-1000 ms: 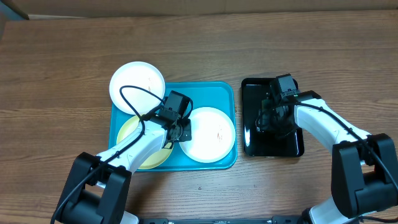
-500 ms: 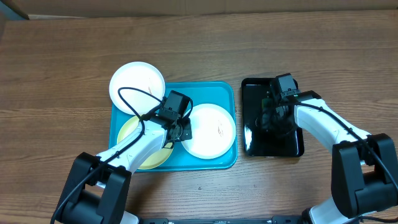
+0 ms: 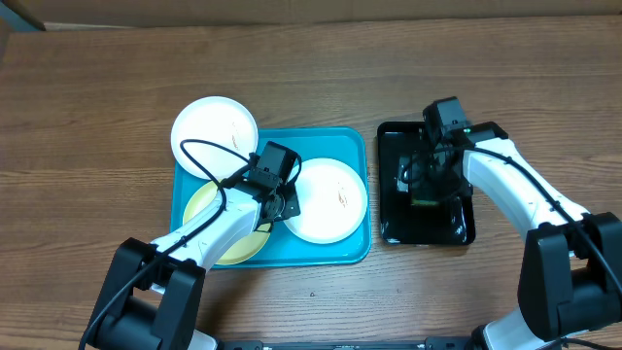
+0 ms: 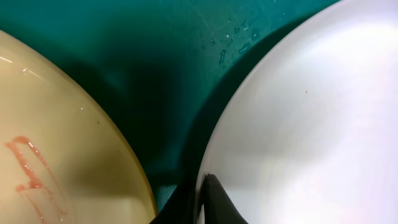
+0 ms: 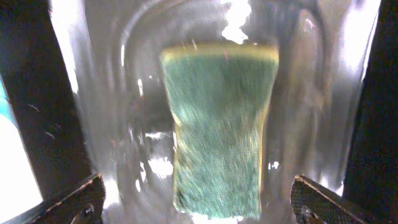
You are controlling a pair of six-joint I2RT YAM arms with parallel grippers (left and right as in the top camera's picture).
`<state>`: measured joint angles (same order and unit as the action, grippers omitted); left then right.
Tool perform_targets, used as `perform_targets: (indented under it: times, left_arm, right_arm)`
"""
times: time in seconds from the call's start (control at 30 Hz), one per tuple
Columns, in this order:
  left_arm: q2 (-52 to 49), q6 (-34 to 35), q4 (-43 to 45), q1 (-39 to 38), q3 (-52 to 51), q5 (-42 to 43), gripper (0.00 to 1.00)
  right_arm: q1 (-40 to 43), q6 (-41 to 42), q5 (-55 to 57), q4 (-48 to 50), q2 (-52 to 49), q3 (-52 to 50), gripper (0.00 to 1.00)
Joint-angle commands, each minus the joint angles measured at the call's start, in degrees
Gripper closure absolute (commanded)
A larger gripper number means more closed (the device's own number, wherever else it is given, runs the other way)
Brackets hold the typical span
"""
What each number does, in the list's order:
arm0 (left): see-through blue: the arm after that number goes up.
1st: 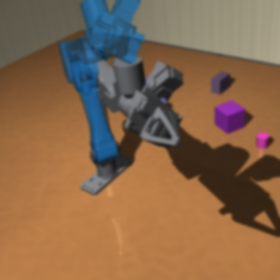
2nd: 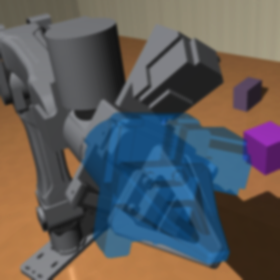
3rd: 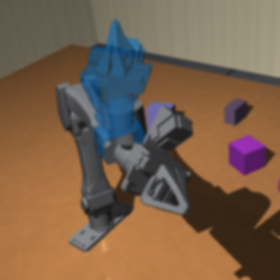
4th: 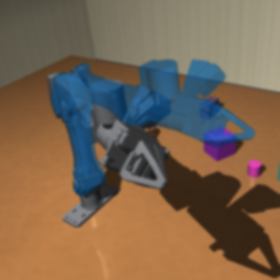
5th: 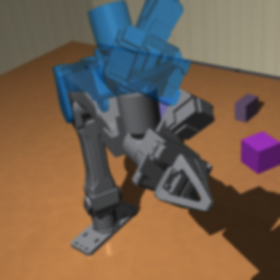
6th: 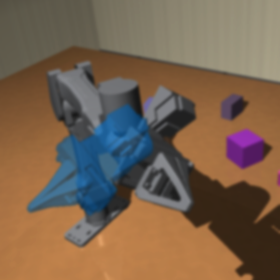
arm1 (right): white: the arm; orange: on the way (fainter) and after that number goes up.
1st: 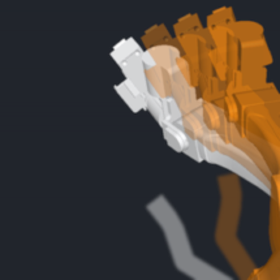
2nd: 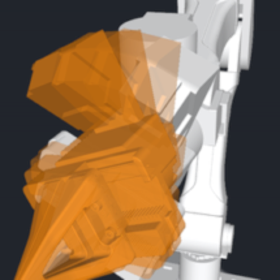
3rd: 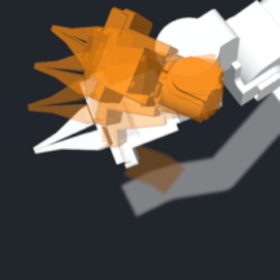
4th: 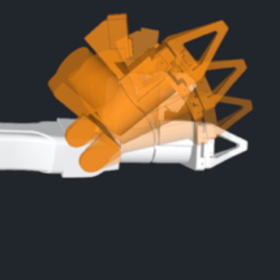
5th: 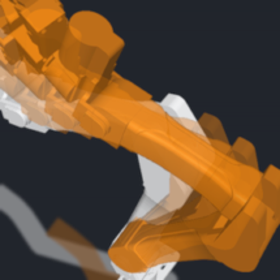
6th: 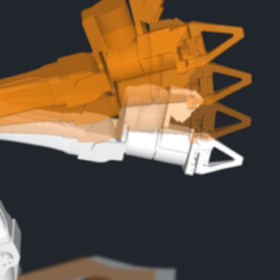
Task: Clean dirty plates on tray and stack at the side
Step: 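Dip the held sponge in the black tray's water with the right gripper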
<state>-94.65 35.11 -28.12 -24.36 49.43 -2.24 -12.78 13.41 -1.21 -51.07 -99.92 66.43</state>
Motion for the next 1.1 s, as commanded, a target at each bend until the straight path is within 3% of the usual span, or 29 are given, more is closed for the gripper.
perform_targets:
  times: [0.0,0.2,0.37,0.5,0.53,0.57,0.6,0.77,1.07]
  left_arm:
    - [-0.70,1.11,-0.61,-0.04,1.16,-1.27,0.95]
    - [-0.70,1.11,-0.55,-0.04,0.81,-1.18,0.95]
    - [-0.70,1.14,-0.55,-0.04,0.81,-1.16,0.96]
    - [-0.70,1.11,-0.57,-0.04,0.81,-1.18,0.96]
    - [-0.72,1.11,-0.59,-0.04,0.81,-1.16,0.96]
    - [-0.70,1.11,-0.61,-0.04,0.81,-1.16,0.96]
    - [-0.70,1.11,-0.66,-0.07,0.76,-1.14,0.96]
    - [-0.70,1.14,-0.92,-0.07,0.24,-1.16,0.96]
    - [-0.70,3.82,2.67,-0.04,-4.33,-1.16,0.96]
  right_arm:
    - [0.20,0.09,2.40,1.64,0.90,-0.39,0.05]
    - [0.20,0.09,3.28,9.84,0.79,-6.54,0.12]
    - [0.20,0.09,3.28,13.79,0.79,-9.03,0.37]
    - [0.20,0.11,2.54,17.66,0.79,-11.47,0.40]
    - [0.20,0.09,2.03,18.03,0.79,-11.76,0.45]
    - [0.20,0.09,1.33,18.05,0.79,-11.74,0.63]
    - [0.20,0.09,0.85,17.99,0.81,-11.72,0.96]
    - [0.42,-0.37,1.14,15.43,1.20,-9.57,0.96]
    - [0.42,-0.35,0.76,-2.84,6.60,3.78,0.96]
